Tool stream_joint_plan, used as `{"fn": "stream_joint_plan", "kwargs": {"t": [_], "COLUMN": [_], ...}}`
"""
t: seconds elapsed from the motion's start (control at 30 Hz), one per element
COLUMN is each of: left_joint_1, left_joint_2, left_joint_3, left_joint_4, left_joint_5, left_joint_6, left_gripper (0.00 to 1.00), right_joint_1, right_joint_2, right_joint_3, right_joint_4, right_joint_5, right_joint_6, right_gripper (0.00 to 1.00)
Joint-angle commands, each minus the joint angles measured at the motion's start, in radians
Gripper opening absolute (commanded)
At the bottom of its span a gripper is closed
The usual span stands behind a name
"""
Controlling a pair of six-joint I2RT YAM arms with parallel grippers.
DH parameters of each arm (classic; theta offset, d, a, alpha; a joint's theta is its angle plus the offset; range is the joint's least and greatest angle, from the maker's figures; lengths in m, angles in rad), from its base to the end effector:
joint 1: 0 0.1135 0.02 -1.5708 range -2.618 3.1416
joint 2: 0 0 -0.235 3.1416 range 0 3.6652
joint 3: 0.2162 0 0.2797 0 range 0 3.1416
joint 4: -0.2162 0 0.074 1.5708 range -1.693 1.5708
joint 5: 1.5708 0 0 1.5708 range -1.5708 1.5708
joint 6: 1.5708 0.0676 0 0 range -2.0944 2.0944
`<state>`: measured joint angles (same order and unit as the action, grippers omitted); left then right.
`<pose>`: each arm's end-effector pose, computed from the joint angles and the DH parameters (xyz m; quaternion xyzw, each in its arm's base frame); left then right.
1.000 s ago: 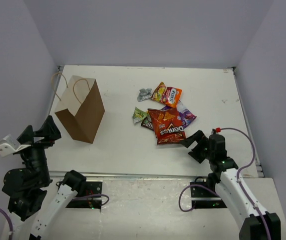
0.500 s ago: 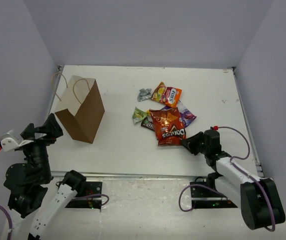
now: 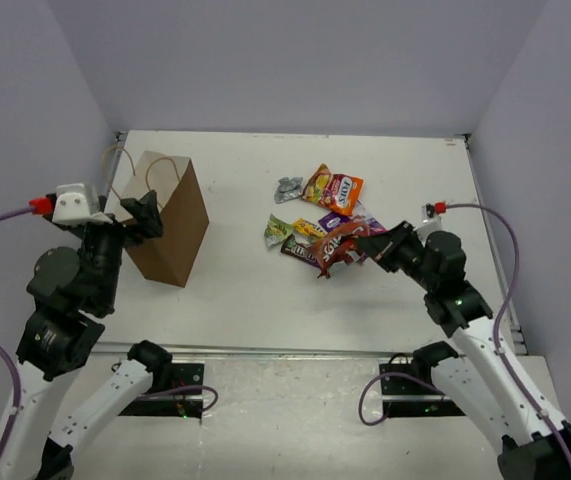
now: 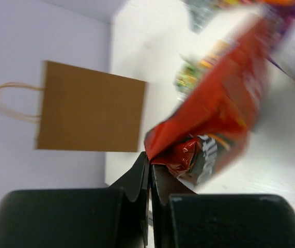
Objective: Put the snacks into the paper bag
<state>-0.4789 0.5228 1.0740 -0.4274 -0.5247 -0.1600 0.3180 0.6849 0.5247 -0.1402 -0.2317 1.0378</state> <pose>0.1480 -0.0387 0.4414 -0.0904 0.6621 -0.0643 0.7412 0.2334 0.0932 0.2365 0.2174 0.7725 0.4421 0.4007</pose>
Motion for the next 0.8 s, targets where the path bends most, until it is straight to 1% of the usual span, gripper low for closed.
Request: {"fn": "stream_joint_plan", "kwargs": {"t": [0.0, 0.07, 0.1, 0.13, 0.17, 0.23, 0.33, 0.4, 0.47, 0.6, 0.63, 0.77], "left_joint_1": [-0.001, -0.001, -0.001, -0.001, 0.0, 0.002, 0.017, 0.036, 0.077, 0.121, 0.134, 0.135], "left_joint_2": [0.133, 0.225, 0.264, 0.335, 0.368, 0.433, 0.451, 0.45, 0.453, 0.431, 0.428, 0.393], "left_joint_3": [0.101, 0.133, 0.154, 0.197, 0.22, 0.262, 0.274, 0.268, 0.253, 0.224, 0.222, 0.218], "left_joint_4": [-0.069, -0.094, -0.132, -0.151, -0.189, -0.206, -0.228, -0.231, -0.232, -0.218, -0.218, -0.223], "left_joint_5": [0.1, 0.097, 0.103, 0.115, 0.141, 0.161, 0.141, 0.156, 0.181, 0.198, 0.18, 0.209], "left_joint_6": [0.059, 0.054, 0.053, 0.047, 0.03, 0.02, 0.004, 0.005, 0.005, -0.01, -0.012, -0.03], "left_gripper": [1.0, 1.0, 1.0, 1.0, 1.0, 1.0, 1.0, 1.0, 1.0, 1.0, 1.0, 1.0], "right_joint_1": [0.012, 0.013, 0.015, 0.016, 0.016, 0.016, 0.016, 0.016, 0.015, 0.015, 0.016, 0.015], "right_joint_2": [-0.015, 0.007, 0.019, 0.028, 0.047, 0.061, 0.08, 0.096, 0.102, 0.119, 0.12, 0.127], "right_joint_3": [0.227, 0.305, 0.38, 0.42, 0.484, 0.538, 0.604, 0.632, 0.652, 0.672, 0.673, 0.667], "right_joint_4": [-0.152, -0.188, -0.229, -0.248, -0.262, -0.297, -0.317, -0.328, -0.328, -0.335, -0.334, -0.334], "right_joint_5": [-0.053, -0.073, -0.089, -0.095, -0.103, -0.11, -0.119, -0.124, -0.132, -0.139, -0.143, -0.143], "right_joint_6": [-0.119, -0.142, -0.163, -0.176, -0.194, -0.211, -0.228, -0.237, -0.242, -0.249, -0.249, -0.254], "right_gripper": [0.0, 0.0, 0.0, 0.0, 0.0, 0.0, 0.0, 0.0, 0.0, 0.0, 0.0, 0.0]}}
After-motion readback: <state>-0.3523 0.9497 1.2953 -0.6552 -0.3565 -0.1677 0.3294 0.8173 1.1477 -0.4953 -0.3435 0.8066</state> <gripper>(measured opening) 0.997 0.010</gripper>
